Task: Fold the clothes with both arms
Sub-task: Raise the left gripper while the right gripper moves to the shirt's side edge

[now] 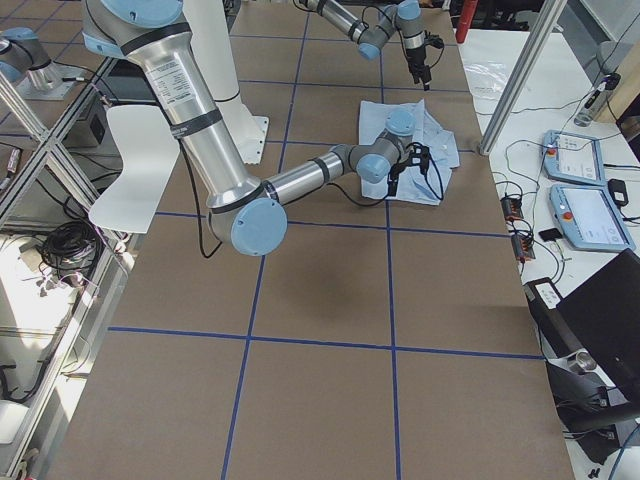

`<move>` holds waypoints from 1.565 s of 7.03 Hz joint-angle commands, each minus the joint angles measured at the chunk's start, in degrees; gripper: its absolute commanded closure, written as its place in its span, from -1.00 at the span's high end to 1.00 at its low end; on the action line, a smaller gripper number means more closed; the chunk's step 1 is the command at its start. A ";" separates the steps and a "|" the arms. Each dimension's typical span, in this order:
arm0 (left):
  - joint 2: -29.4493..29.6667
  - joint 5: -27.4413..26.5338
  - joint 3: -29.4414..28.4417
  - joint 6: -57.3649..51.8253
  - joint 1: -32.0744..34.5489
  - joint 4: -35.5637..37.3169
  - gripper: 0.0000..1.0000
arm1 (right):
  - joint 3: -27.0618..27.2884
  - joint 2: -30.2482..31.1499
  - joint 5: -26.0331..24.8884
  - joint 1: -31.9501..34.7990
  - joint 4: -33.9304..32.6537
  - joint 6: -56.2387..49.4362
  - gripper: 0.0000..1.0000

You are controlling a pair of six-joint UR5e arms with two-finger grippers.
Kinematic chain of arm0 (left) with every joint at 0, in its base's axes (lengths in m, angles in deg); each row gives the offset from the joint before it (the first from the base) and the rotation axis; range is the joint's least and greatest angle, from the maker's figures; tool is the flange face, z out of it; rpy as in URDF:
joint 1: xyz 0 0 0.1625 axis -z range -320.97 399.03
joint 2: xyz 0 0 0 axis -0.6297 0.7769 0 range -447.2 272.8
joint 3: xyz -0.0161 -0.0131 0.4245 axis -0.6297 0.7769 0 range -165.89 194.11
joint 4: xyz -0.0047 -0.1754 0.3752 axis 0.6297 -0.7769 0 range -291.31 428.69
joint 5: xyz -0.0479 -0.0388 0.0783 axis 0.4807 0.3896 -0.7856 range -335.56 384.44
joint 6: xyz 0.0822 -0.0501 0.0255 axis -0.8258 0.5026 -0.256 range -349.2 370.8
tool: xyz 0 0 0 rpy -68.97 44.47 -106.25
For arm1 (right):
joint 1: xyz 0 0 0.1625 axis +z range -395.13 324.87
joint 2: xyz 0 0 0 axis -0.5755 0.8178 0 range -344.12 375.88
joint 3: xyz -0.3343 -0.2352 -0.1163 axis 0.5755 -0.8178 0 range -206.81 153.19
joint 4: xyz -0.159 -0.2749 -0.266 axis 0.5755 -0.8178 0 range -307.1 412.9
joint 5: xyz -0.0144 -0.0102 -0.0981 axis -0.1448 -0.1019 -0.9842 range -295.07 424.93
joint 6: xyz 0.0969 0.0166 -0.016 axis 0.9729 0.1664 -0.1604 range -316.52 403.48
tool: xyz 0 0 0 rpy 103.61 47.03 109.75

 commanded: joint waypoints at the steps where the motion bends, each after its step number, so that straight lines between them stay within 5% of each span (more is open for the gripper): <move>1: -0.09 0.07 0.50 0.05 0.08 0.17 0.98 | 1.71 2.44 -2.36 -5.12 -0.11 -0.04 1.00; 2: -0.09 0.07 0.76 0.05 0.08 0.25 0.98 | 0.40 1.74 -2.90 -5.66 -0.19 -0.13 0.93; 5: -1.05 0.07 0.86 -0.04 0.08 -0.27 0.98 | -0.05 1.21 -4.22 -5.40 -0.37 -0.48 0.30; 6: -1.14 -0.02 0.86 -0.22 0.08 -0.27 0.97 | 0.04 1.29 -3.97 -5.32 -0.28 -0.83 -0.58; 7: -1.40 -0.02 0.86 -0.30 0.08 -0.36 0.96 | 0.04 1.38 -4.05 -5.23 -0.20 -0.75 -1.00; 11: -1.41 -0.11 0.85 0.22 0.08 -0.27 0.78 | 5.71 5.48 -3.00 -4.52 -0.19 -0.22 -1.00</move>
